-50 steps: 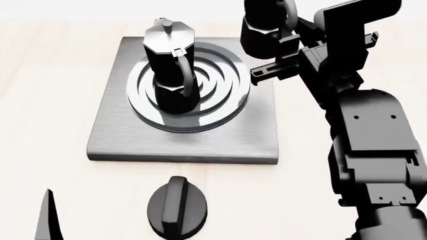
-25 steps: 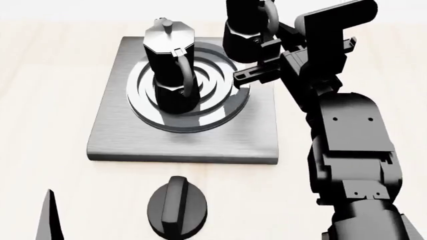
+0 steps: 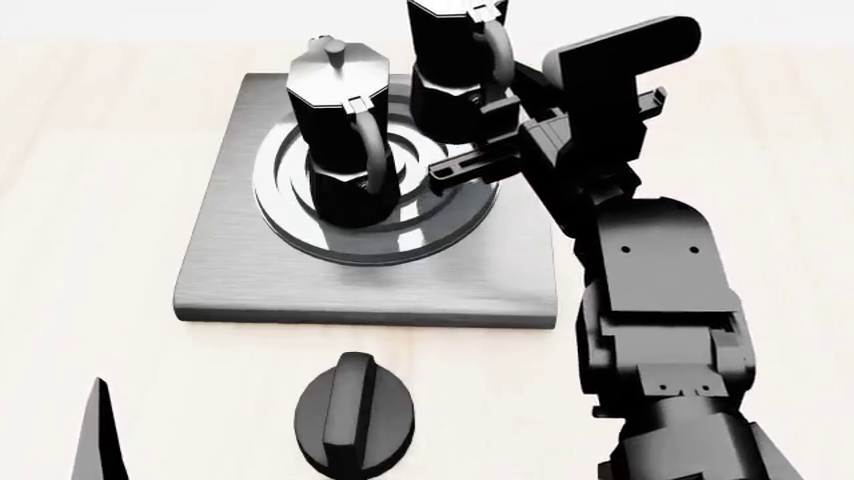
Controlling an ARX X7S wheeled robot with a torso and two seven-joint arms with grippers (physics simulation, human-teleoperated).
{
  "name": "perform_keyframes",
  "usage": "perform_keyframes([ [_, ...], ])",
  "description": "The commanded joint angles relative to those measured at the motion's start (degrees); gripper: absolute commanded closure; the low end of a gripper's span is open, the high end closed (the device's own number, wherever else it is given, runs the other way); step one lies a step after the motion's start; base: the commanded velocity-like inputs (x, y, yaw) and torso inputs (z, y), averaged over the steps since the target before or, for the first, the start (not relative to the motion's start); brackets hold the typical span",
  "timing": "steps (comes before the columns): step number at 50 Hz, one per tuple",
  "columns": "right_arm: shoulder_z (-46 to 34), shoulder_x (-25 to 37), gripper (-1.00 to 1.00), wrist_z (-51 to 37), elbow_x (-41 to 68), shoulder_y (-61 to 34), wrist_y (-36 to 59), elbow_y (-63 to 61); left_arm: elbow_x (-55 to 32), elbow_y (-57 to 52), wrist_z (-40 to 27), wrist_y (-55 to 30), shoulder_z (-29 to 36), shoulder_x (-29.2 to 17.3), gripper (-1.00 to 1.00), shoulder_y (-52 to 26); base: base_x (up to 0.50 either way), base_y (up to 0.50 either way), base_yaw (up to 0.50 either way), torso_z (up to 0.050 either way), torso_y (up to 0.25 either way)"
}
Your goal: Put both moka pots on the stove.
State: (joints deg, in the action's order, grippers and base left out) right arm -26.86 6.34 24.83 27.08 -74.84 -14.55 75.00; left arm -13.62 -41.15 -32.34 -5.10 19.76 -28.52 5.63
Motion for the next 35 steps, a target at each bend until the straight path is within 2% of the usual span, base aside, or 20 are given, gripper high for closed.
perform_keyframes([
  [1, 4.43, -1.43, 1.0, 0.38, -1.77, 0.22, -1.8, -0.16, -0.03, -0.3, -0.2, -0.28, 0.08, -0.14, -1.0, -0.05, 0.0, 0.0, 0.0, 0.0, 0.0],
  [35, 19.63, -3.3, 1.0, 1.19, -15.84, 5.8, -3.82, -0.05, 0.29, 0.31, -0.29, 0.28, 0.75, -0.17, -1.0, -0.12, 0.0, 0.0, 0.0, 0.0, 0.001],
])
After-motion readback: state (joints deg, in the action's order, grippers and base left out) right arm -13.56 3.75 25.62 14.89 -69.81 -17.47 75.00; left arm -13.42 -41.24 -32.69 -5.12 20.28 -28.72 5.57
